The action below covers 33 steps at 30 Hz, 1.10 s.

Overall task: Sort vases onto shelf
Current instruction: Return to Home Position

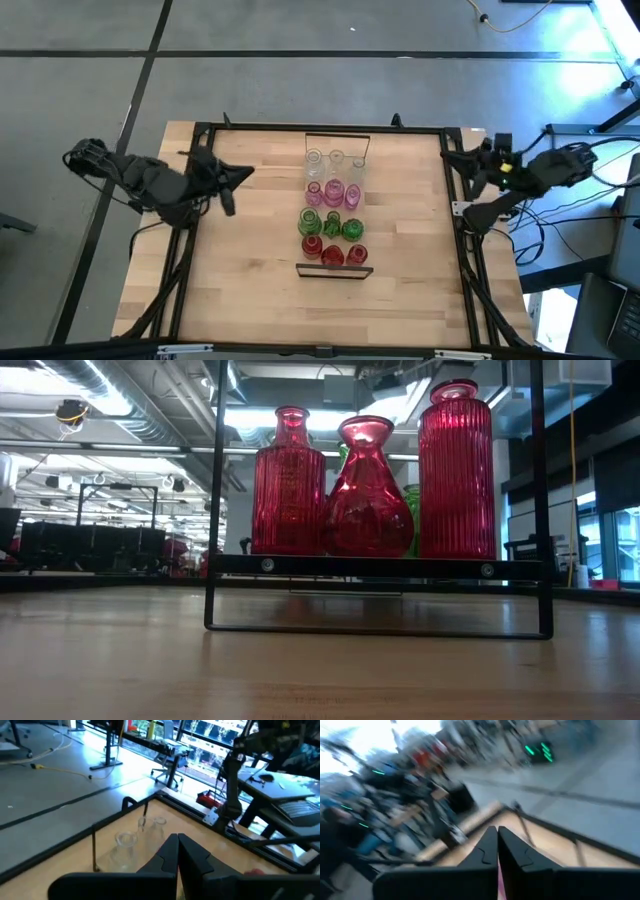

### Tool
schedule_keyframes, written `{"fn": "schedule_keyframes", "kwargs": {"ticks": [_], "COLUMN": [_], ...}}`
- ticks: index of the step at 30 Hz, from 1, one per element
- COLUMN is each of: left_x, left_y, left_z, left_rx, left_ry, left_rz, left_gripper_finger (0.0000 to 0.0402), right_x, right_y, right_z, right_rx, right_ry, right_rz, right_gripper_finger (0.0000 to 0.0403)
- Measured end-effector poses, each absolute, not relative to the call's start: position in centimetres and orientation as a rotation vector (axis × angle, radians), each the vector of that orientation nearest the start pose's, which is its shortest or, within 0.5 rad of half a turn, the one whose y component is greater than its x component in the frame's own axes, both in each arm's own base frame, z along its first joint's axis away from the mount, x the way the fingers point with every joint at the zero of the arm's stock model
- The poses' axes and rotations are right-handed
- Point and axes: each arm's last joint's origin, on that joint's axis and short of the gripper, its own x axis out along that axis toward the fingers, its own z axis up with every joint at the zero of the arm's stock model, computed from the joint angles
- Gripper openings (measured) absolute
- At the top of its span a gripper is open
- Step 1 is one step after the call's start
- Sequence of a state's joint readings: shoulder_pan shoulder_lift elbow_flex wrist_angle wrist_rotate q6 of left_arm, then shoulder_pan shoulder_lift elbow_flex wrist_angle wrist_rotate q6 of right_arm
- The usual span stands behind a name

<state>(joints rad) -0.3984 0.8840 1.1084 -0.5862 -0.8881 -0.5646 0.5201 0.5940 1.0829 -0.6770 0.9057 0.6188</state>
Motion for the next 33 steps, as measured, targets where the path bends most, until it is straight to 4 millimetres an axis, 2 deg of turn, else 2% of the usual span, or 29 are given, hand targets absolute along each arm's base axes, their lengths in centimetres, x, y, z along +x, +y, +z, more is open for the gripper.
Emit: {"fn": "schedule_keyframes", "kwargs": {"ticks": [6, 9, 12, 14, 18, 20, 25, 31, 33], "left_x": [17.4, 17.3, 16.2, 15.2, 13.1, 11.9, 9.1, 7.2, 7.0], "left_y": [-1.7, -1.0, -0.9, -0.8, -0.5, -0.3, 0.2, 0.5, 0.5], "left_z": [39.5, 39.8, 39.0, 37.6, 33.0, 31.1, 28.1, 25.6, 24.6], "left_rx": [-0.267, -0.237, -0.254, -0.281, -0.344, -0.367, -0.410, -0.419, -0.424], "left_ry": [0.154, 0.136, 0.097, 0.031, -0.133, -0.221, -0.351, -0.416, -0.428], "left_rz": [0.491, 0.502, 0.475, 0.460, 0.445, 0.438, 0.421, 0.401, 0.399], "left_gripper_finger": [0.0000, 0.0000, 0.0000, 0.0000, 0.0000, 0.0000, 0.0000, 0.0000, 0.0000], "right_x": [7.4, 6.5, 5.6, 4.9, 3.1, 2.9, 2.9, 4.5, 5.3], "right_y": [2.0, 1.5, 1.0, 0.6, -0.5, -0.6, -0.6, 0.3, 0.7], "right_z": [36.9, 35.2, 33.5, 32.6, 31.8, 31.8, 31.6, 29.0, 27.3], "right_rx": [0.359, 0.338, 0.321, 0.306, 0.288, 0.262, 0.209, 0.284, 0.312], "right_ry": [-0.293, -0.417, -0.467, -0.483, -0.550, -0.572, -0.568, -0.553, -0.545], "right_rz": [-0.231, -0.214, -0.220, -0.226, -0.244, -0.271, -0.293, -0.271, -0.277], "right_gripper_finger": [0.0000, 0.0000, 0.0000, 0.0000, 0.0000, 0.0000, 0.0000, 0.0000, 0.0000]}}
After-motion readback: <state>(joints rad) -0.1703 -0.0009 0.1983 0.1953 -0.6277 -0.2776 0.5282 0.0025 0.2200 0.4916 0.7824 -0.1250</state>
